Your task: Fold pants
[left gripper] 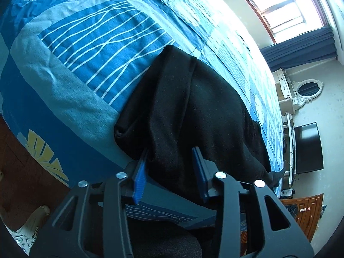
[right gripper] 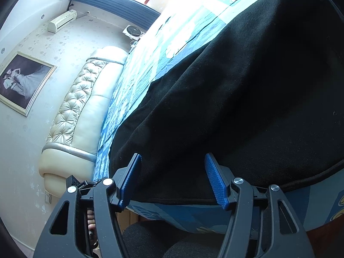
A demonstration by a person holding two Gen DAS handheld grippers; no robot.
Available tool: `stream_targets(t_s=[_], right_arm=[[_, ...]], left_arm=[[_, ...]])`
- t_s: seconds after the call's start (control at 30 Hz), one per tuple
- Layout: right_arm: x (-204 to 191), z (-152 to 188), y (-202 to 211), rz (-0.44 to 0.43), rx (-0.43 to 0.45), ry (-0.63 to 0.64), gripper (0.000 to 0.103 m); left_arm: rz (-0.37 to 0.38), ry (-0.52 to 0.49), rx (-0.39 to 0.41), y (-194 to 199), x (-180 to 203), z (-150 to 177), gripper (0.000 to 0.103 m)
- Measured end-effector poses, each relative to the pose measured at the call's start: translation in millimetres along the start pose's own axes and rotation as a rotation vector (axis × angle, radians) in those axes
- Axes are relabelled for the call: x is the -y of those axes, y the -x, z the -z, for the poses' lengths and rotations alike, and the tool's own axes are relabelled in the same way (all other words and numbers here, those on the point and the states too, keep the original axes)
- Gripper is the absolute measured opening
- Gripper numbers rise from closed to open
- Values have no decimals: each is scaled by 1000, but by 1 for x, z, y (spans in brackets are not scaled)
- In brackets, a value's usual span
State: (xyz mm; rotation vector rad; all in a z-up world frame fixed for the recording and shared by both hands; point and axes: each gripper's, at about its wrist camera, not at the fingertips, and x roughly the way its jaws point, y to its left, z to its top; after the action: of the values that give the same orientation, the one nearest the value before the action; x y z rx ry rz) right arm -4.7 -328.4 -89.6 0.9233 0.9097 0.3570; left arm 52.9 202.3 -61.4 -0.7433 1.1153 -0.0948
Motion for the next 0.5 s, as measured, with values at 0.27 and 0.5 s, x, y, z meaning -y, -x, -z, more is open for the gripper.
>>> stream_targets(t_s=[0.27, 0.5], right_arm=[[8, -4, -15, -4, 13, -107, 10], [-12, 18, 6, -27, 22, -90, 8]], left_arm=[[-12, 31, -35, -4, -8, -13, 7], [39, 65, 3, 17, -17, -36, 6]])
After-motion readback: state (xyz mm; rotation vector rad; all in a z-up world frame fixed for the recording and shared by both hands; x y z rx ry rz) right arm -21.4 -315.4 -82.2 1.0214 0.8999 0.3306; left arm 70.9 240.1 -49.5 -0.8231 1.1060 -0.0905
